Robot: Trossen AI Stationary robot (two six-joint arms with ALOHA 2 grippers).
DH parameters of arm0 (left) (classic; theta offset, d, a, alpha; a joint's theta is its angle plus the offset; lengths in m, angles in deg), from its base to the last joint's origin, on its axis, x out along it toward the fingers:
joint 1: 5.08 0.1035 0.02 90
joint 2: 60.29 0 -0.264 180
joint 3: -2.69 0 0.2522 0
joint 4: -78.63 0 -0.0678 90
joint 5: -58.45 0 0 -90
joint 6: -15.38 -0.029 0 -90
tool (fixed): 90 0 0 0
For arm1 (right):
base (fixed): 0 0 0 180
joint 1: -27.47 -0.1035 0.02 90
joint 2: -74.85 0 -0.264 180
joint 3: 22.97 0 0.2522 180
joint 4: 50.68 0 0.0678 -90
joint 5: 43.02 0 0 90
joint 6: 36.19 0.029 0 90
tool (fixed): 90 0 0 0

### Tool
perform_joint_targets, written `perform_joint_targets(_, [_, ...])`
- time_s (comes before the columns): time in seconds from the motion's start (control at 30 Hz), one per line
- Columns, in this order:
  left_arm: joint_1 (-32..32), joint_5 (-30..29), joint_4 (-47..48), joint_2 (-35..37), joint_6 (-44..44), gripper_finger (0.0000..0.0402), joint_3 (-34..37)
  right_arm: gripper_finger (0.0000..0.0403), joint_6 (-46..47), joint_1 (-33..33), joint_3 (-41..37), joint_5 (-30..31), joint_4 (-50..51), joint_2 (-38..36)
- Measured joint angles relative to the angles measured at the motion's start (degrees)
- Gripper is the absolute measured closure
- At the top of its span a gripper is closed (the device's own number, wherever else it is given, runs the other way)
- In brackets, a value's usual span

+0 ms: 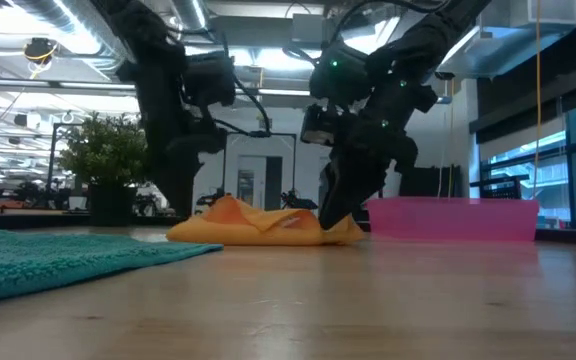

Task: Roll microfiber towels into tight, uniform cylinder then place into a basket
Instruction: Fold the orange microfiber towel

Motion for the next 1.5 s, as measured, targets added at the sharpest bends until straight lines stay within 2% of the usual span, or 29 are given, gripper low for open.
perform_joint_targets(0.07, [0.52,1.78,3.02,1.62,1.16,0.0374,-1.03,0.0281,-0.01,0.17,-0.07,0.11,1.11,-0.50])
perform_joint_targets(0.23, [0.80,6.91,2.75,5.42,4.75,0.0374,-1.71,0.0281,1.29,0.63,0.00,0.42,2.83,-3.14])
perform_joint_targets(0.43, [0.36,10.01,0.27,3.73,9.46,0.0374,-1.77,0.0281,3.00,0.62,0.05,0.80,2.80,-5.74])
perform_joint_targets(0.6, [0.25,10.34,-1.67,0.87,13.01,0.0374,-1.67,0.0281,4.39,0.62,0.07,0.78,2.88,-7.99])
perform_joint_targets(1.0, [-0.39,12.60,-3.81,1.63,13.32,0.0372,-1.65,0.0281,4.35,0.60,0.07,1.64,3.22,-14.60])
perform_joint_targets(1.2, [-0.33,12.28,-3.79,1.63,13.07,0.0342,-1.65,0.0281,4.25,0.62,0.07,2.68,2.98,-16.87])
perform_joint_targets(1.33, [-0.12,9.76,-3.79,1.63,13.07,0.0318,-1.65,0.0281,4.36,0.60,0.07,4.46,3.07,-17.19])
perform_joint_targets(1.5, [2.58,9.72,-3.86,1.24,14.64,0.0302,-1.65,0.0281,4.44,0.62,0.07,4.65,3.09,-17.19])
